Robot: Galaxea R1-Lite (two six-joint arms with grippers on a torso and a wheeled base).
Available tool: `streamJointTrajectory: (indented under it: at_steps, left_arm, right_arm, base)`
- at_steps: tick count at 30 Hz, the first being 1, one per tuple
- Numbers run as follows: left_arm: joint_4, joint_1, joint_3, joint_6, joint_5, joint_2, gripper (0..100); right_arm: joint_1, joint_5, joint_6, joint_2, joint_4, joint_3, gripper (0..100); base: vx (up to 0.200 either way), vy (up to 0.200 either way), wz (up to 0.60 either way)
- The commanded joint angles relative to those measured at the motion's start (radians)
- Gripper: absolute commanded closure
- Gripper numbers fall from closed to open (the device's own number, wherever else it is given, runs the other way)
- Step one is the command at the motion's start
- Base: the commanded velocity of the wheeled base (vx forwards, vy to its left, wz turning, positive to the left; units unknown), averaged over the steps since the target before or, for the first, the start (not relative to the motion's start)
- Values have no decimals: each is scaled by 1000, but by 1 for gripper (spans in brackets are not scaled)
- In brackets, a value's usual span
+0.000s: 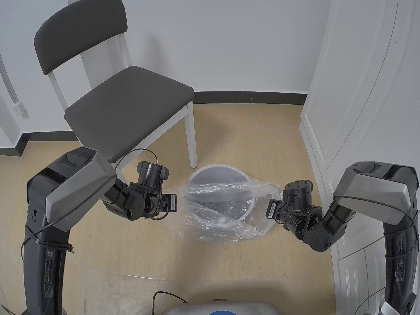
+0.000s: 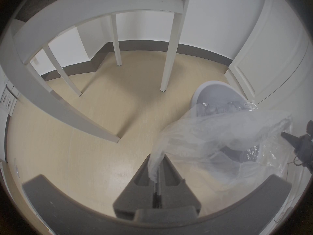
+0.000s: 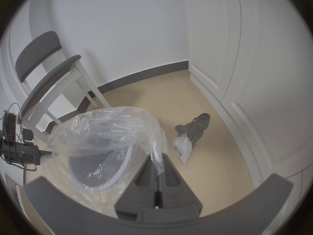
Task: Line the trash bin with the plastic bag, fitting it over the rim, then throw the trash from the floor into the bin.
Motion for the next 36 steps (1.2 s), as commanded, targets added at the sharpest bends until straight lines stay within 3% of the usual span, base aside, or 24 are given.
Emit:
streamJointTrajectory:
  at_steps: [1, 6, 16, 21, 24, 32, 33, 36]
  left_arm:
    - [-80, -22, 0, 1, 25, 66, 100]
    - [-264, -53, -2, 4, 76, 141, 100]
    - [-321, -25, 38, 36, 77, 142, 100]
    - [-471, -22, 125, 63, 65, 150, 100]
    - [-643, -21, 196, 139, 19, 178, 100]
    - [-743, -11, 227, 169, -29, 196, 100]
    - [-746, -11, 227, 169, -29, 196, 100]
    - [-755, -8, 227, 169, -29, 196, 100]
  right_arm:
    - [37, -9, 9, 83, -17, -28, 100]
    - [46, -9, 9, 130, -66, -32, 100]
    - [48, -9, 8, 158, -92, -38, 100]
    - [49, -9, 8, 156, -95, -35, 100]
    - [49, -9, 0, 168, -117, -32, 100]
    - [49, -8, -12, 161, -120, -9, 100]
    - [49, -6, -11, 155, -121, -11, 0]
    - [49, -4, -9, 138, -136, -3, 0]
  base:
    - [0, 0, 0]
    - [0, 0, 0]
    - [0, 0, 0]
    - [0, 0, 0]
    - [0, 0, 0]
    - [0, 0, 0]
    - [0, 0, 0]
    - [0, 0, 0]
